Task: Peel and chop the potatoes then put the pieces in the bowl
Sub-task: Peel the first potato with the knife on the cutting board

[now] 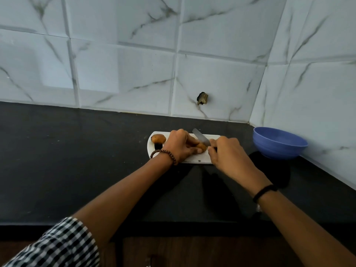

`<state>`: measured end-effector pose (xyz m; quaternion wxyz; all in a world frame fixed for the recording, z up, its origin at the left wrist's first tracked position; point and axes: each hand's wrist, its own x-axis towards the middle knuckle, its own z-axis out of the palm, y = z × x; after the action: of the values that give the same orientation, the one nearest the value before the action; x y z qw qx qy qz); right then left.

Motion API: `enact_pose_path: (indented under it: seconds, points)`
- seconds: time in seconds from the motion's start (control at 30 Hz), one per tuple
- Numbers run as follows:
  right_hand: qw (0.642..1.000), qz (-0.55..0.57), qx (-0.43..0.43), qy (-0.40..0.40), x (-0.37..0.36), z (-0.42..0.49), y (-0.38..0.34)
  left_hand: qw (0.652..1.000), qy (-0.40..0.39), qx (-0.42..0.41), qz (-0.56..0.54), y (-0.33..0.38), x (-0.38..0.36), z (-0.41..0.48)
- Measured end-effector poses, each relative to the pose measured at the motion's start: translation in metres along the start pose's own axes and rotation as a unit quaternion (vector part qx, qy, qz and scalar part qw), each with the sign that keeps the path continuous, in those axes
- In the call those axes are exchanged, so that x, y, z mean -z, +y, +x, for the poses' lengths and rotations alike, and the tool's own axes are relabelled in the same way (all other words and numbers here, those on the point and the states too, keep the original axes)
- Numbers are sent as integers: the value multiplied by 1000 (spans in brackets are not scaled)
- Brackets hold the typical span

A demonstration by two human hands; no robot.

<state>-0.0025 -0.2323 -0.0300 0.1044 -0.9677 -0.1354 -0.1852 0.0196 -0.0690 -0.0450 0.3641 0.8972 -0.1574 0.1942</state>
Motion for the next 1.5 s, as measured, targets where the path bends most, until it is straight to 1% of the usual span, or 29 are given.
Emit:
enact_pose_path:
  seconds: [0.2,0.37,0.57,0.87,1.0,1.13,1.3,1.5]
  points:
    - [998,45,-10,-31,2,17,-5,1000,1,17,1,-1,-1,1]
    - [998,38,-12,-41,3,12,0,999,9,30,-11,2,-2,1]
    - [999,37,-18,-36,5,3,-2,999,18,31,-16,6,0,-3]
    - [997,38,-36,-64,11,0,-5,999,17,37,-30,4,0,-2]
    - [998,26,-23,-56,10,-3,-8,998,19,42,-32,2,-1,0]
    - [998,12,-29,-60,11,-3,-11,999,14,42,-31,1,0,-1]
    - [994,42,-41,-90,21,7,-12,999,7,34,-26,-1,0,-1]
    - [996,35,-31,-79,18,-2,-25,999,18,43,-7,1,0,-3]
